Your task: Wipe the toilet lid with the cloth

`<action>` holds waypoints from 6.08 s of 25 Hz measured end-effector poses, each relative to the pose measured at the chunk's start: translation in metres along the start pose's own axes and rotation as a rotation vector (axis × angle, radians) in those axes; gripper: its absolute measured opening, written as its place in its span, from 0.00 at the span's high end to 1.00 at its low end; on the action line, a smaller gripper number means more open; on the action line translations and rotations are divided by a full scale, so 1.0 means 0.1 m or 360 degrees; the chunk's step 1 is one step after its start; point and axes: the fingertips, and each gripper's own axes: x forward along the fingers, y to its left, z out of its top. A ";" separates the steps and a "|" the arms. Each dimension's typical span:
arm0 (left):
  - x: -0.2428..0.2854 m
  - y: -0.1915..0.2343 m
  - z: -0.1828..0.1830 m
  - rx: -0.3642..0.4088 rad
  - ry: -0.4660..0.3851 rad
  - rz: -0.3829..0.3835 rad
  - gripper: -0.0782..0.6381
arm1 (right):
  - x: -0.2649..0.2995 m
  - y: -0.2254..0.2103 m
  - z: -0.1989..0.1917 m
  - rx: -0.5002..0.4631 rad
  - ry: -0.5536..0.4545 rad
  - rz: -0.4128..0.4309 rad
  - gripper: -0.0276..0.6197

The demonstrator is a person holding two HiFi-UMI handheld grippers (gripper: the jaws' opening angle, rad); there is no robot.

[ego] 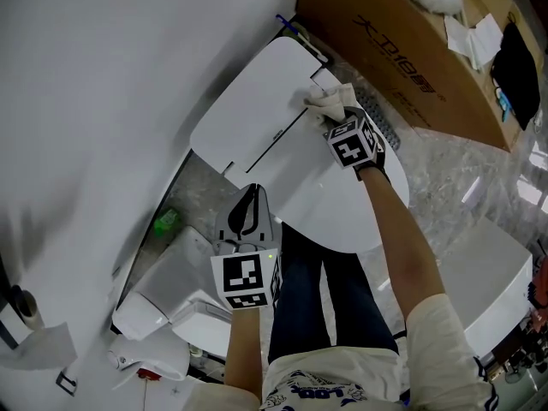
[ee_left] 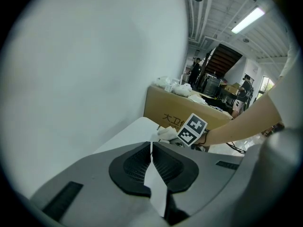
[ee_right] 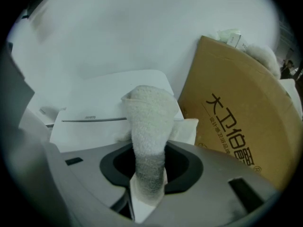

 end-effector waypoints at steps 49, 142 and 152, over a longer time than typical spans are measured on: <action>-0.47 -1.12 -0.09 0.0107 -0.0128 -0.0163 0.87 | -1.39 -0.04 -3.72 0.1238 0.0353 -0.0394 0.77; -0.77 0.63 -0.41 -0.0222 -0.0108 0.0204 0.87 | -0.19 2.76 -0.29 0.0187 0.0125 0.0468 0.78; -0.91 0.46 -0.45 -0.0204 -0.0126 0.0213 0.87 | -0.40 2.86 -0.82 -0.0001 0.0165 0.0534 0.78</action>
